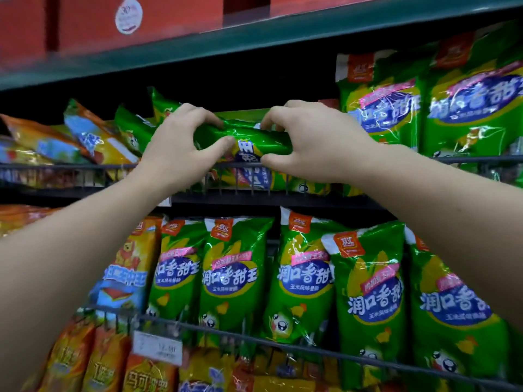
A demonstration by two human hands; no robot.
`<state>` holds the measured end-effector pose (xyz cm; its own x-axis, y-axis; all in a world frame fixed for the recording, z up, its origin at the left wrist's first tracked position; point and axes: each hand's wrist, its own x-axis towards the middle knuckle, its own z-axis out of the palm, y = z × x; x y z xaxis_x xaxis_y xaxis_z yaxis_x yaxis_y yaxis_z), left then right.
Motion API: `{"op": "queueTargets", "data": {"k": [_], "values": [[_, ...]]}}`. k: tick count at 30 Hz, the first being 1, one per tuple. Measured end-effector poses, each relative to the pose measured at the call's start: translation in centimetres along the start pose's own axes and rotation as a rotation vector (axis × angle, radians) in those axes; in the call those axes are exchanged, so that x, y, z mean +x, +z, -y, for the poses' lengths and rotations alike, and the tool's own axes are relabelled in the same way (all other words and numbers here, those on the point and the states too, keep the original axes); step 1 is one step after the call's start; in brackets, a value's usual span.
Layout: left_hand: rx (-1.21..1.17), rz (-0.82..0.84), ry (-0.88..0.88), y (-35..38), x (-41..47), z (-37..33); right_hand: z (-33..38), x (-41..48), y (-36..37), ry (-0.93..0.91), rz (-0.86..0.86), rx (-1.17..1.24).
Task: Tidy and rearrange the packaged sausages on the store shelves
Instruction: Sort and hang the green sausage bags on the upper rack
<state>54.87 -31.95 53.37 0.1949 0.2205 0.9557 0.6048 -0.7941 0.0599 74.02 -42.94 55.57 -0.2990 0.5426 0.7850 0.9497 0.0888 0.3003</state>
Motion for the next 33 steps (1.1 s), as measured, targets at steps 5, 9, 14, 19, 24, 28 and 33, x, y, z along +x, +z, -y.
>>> {"op": "queueTargets", "data": {"k": [5, 9, 14, 19, 24, 28, 33], "values": [[-0.058, 0.024, 0.050, 0.1, 0.5, 2.1, 1.1, 1.9, 1.2, 0.079, 0.024, -0.029], [-0.119, 0.055, 0.104, -0.1, 1.2, 3.8, 1.5, 2.7, 1.6, 0.154, 0.058, -0.010], [-0.171, 0.059, 0.148, 0.2, 1.9, 5.5, 1.9, 2.9, 1.7, 0.215, 0.095, 0.007], [-0.220, 0.064, 0.117, 0.1, 2.3, 6.0, 1.8, 2.9, 1.7, 0.256, 0.030, 0.089], [-0.192, 0.088, 0.069, 0.2, 2.3, 5.9, 1.7, 2.7, 1.3, 0.333, -0.033, 0.184], [-0.202, 0.091, 0.033, 0.2, 2.4, 5.7, 1.2, 2.5, 0.9, 0.373, -0.112, 0.266], [-0.129, 0.100, 0.040, 0.2, 2.3, 5.2, 0.3, 2.2, 0.8, 0.406, -0.233, 0.365]]}}
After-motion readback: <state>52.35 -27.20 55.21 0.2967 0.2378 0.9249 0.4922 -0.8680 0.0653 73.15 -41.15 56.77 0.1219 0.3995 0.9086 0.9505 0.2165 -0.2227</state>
